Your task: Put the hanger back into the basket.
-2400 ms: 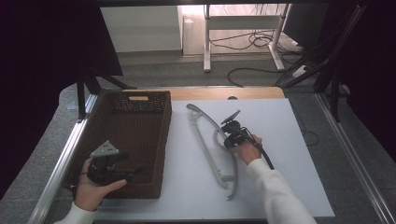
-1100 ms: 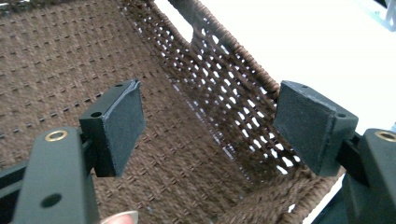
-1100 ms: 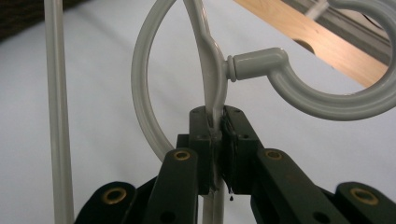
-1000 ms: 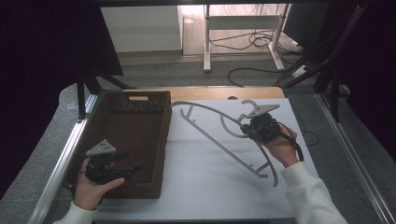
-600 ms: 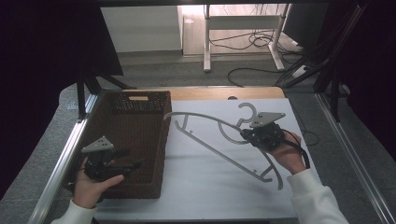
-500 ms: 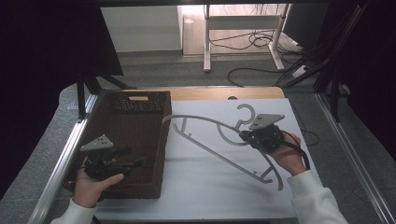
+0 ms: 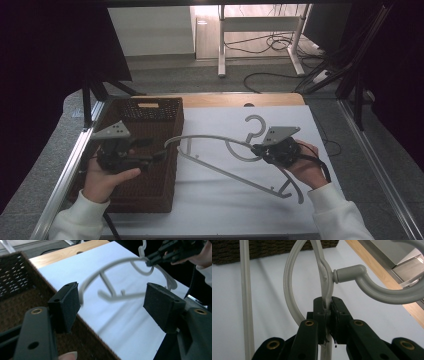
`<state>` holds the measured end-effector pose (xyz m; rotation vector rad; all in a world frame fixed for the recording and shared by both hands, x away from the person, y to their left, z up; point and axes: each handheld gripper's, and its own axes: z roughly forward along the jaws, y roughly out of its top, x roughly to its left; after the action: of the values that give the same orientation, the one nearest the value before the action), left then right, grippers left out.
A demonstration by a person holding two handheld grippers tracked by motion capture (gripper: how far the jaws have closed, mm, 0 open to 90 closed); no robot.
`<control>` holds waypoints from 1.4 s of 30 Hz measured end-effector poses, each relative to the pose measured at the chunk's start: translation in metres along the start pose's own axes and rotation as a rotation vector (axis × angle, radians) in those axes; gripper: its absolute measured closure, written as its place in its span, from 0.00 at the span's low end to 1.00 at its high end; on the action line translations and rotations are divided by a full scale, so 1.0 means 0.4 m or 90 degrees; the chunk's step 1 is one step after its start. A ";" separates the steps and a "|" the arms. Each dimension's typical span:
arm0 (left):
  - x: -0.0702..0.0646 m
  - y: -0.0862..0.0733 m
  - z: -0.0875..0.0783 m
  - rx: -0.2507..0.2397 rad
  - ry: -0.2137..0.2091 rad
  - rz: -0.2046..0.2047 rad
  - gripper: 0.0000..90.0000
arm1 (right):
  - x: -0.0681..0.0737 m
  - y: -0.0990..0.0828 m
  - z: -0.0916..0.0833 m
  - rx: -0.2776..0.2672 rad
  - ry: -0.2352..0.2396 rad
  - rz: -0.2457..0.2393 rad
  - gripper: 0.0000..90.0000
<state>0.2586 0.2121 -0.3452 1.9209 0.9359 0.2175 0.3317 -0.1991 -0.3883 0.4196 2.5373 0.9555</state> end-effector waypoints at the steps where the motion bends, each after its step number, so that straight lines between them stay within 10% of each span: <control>1: 0.007 0.014 0.011 0.002 -0.010 -0.002 0.34 | 0.003 0.000 0.001 0.001 0.002 -0.002 0.92; 12: 0.062 0.094 0.141 0.099 -0.121 -0.001 0.43 | 0.035 0.013 0.003 -0.007 0.039 -0.064 0.92; 22: 0.043 0.110 0.226 0.221 -0.187 0.035 0.51 | 0.058 0.033 -0.004 -0.033 0.062 -0.107 0.92; 33: 0.020 0.093 0.281 0.347 -0.277 0.061 0.85 | 0.076 0.045 0.013 -0.044 0.082 -0.134 0.91; 42: 0.010 0.088 0.267 0.334 -0.311 0.072 0.88 | 0.073 0.043 0.015 -0.047 0.093 -0.142 0.90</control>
<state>0.3335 0.1330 -0.3738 2.3525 0.5844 -0.4623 0.3113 -0.1713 -0.3882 0.0450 2.5997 1.0218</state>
